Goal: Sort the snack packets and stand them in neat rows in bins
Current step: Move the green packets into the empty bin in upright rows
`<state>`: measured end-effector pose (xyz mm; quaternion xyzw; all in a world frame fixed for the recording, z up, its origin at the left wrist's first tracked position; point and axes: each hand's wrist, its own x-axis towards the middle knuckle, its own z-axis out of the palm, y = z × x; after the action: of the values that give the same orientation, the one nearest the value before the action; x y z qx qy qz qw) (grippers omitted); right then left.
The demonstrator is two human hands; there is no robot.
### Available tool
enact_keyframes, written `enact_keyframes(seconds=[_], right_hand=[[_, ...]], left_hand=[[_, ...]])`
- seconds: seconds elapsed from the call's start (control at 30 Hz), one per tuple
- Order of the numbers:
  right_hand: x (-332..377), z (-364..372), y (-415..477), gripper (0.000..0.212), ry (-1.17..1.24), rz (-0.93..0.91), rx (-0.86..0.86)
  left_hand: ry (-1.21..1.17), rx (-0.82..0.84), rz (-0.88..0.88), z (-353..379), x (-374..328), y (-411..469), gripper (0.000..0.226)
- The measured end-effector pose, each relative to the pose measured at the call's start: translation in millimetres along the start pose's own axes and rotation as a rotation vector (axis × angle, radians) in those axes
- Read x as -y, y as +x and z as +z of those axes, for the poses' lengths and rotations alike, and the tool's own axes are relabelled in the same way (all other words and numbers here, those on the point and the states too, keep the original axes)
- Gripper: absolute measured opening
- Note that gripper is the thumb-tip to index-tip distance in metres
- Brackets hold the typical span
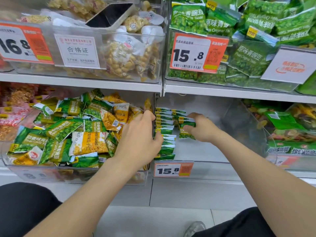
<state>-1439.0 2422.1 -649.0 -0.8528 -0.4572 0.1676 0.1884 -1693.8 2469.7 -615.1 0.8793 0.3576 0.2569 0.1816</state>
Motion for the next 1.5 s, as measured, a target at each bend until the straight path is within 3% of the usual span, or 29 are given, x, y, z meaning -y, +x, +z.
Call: enact_keyframes(seconds=[0.2, 0.37, 0.53, 0.77, 0.93, 1.03, 1.13, 1.2, 1.23, 1.3, 1.4, 1.5], right_hand=[[2.2, 16.4, 22.7, 0.063, 0.004, -0.034, 0.028], [4.1, 15.0, 31.8, 0.064, -0.021, 0.080, -0.100], [16.6, 21.7, 37.4, 0.068, -0.031, 0.210, -0.098], [18.4, 26.6, 36.8, 0.065, 0.032, 0.207, -0.106], [18.4, 31.1, 25.6, 0.064, -0.054, 0.068, -0.096], [25.2, 29.1, 12.9, 0.075, -0.209, 0.054, -0.030], [44.5, 19.0, -10.9, 0.051, -0.303, 0.014, -0.041], [63.7, 7.7, -29.9, 0.018, -0.257, -0.058, -0.118], [74.8, 2.4, -40.3, 0.014, -0.224, -0.119, -0.167], [100.6, -3.9, -63.4, 0.022, -0.152, -0.252, -0.246], [144.8, -0.7, -100.5, 0.019, 0.009, -0.485, -0.301], [175.5, 20.8, -114.0, 0.019, 0.014, -0.631, -0.211]], left_hand=[[-0.005, -0.044, 0.021, 1.7, 1.3, 1.6, 0.025], [0.003, -0.043, -0.001, 1.9, -1.2, 1.5, 0.028], [-0.008, -0.043, -0.005, 0.2, -2.3, -0.2, 0.033], [0.003, -0.049, 0.010, 0.3, -1.6, -0.9, 0.031], [0.033, -0.032, 0.053, 0.9, 0.9, -1.4, 0.029], [0.051, 0.020, 0.075, -6.1, 4.6, -4.8, 0.042], [0.073, 0.041, 0.109, -19.6, 5.7, -14.2, 0.049], [0.091, -0.009, 0.125, -28.8, 8.2, -21.2, 0.039], [0.106, -0.042, 0.131, -33.9, 11.2, -24.1, 0.032], [0.123, -0.095, 0.105, -45.6, 21.4, -29.0, 0.017], [0.148, -0.142, 0.005, -66.2, 45.0, -34.0, 0.010], [0.240, -0.173, -0.150, -84.5, 66.6, -37.7, 0.015]])
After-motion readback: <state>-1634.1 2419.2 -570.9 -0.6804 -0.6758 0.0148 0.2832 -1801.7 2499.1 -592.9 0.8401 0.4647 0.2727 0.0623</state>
